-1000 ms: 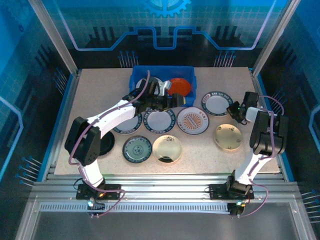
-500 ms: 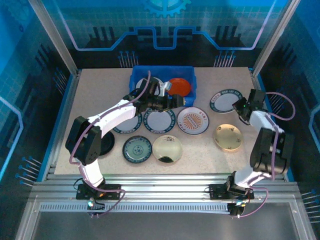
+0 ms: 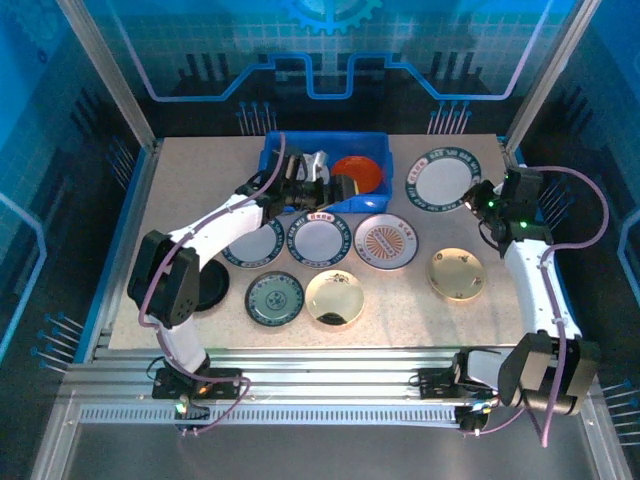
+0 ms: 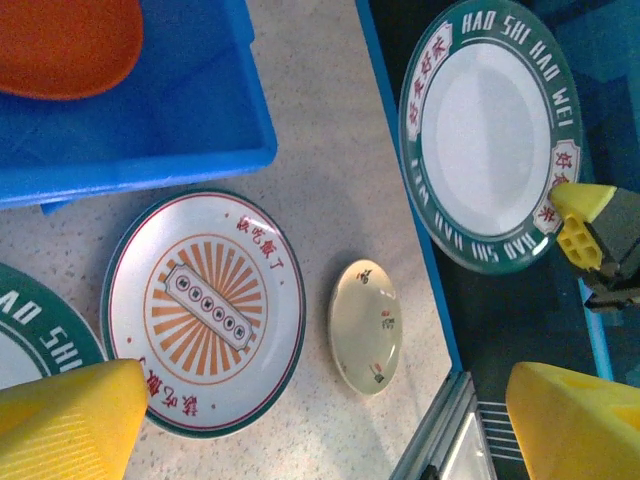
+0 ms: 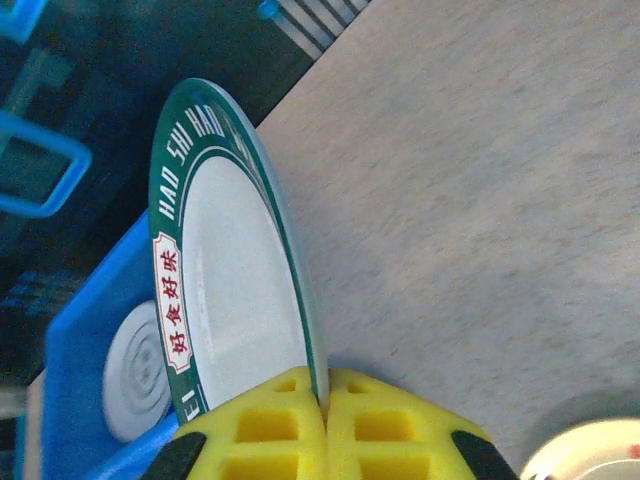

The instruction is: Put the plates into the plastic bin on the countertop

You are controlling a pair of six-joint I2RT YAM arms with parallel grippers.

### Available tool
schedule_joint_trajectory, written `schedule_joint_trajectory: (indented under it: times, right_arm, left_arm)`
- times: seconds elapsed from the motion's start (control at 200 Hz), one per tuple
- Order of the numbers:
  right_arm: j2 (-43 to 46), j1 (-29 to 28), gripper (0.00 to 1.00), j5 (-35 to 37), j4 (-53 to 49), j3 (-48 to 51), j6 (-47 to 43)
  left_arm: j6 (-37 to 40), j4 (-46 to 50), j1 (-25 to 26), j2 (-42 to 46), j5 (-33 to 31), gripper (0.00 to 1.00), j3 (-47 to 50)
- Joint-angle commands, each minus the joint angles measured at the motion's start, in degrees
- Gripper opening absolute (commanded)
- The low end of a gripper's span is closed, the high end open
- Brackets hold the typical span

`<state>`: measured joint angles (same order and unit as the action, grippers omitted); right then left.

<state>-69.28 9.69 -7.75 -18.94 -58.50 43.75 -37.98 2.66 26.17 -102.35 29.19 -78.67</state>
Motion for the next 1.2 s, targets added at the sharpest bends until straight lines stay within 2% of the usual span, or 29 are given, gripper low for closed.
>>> schedule_joint_trajectory:
  times: [0.0,0.27,0.39,0.435,0.49,0.555,0.69,0.755,0.916,0.996,1.016,1.081,1.191]
  right_arm:
    - [-1.29,-3.67,0.0,-9.97,-2.01,-3.76,0.64]
    - [-5.27,-13.96,0.0,-15.34,0.32,-5.64,2.8]
    - [-7.15,-17.23,0.0,-17.71,2.37,-6.58,4.25]
    - [-7.84,-18.29,0.0,-17.74,3.15,-6.77,4.49]
    - [-8.82,-19.22,0.0,-18.24,4.91,-6.8,5.12]
    - [-10.34,-19.79,0.0,-19.55,7.44,-6.85,6.29]
    - [-12.74,-20.66,0.0,-22.06,15.09,-5.81,9.62]
    - [-14.18,-21.34,0.07,-22.22,16.16,-6.64,9.34]
    - [-17.92,-23.11,0.19,-23.17,18.68,-9.22,9.42]
    - [-20.09,-23.91,0.2,-23.97,19.32,-10.86,9.51]
    - [-20.58,-24.12,0.18,-23.78,19.24,-11.2,9.59]
    - [-21.36,-24.56,0.0,-22.97,20.22,-11.74,10.18]
    - [-22.9,-24.96,0.0,-20.5,19.15,-14.07,10.23]
  left_arm:
    - [-1.58,-3.43,0.09,-0.39,0.17,0.94,-0.13]
    - [-1.87,-1.64,-1.2,-1.55,-0.55,0.93,-1.09]
    - [-3.19,-3.39,-2.16,-1.62,-0.32,0.86,0.06]
    - [-3.86,-4.35,-2.48,-1.59,0.16,0.72,0.55]
    - [-4.61,-5.47,-2.85,-1.25,0.63,0.48,1.37]
    - [-5.55,-5.96,-3.29,-0.66,0.72,0.0,2.07]
    - [-14.51,-17.03,-5.56,0.72,5.93,0.0,7.41]
    - [-18.08,-21.23,-6.49,1.3,8.04,0.0,9.23]
    - [-21.1,-23.4,-7.05,3.08,10.62,0.0,10.52]
    - [-21.21,-23.5,-7.3,3.82,10.62,0.0,10.91]
    - [-21.18,-23.44,-7.32,3.96,10.64,0.0,10.91]
    - [-20.96,-22.71,-7.62,4.43,10.45,0.0,10.91]
    - [-20.09,-20.97,-8.61,5.23,10.13,0.01,11.04]
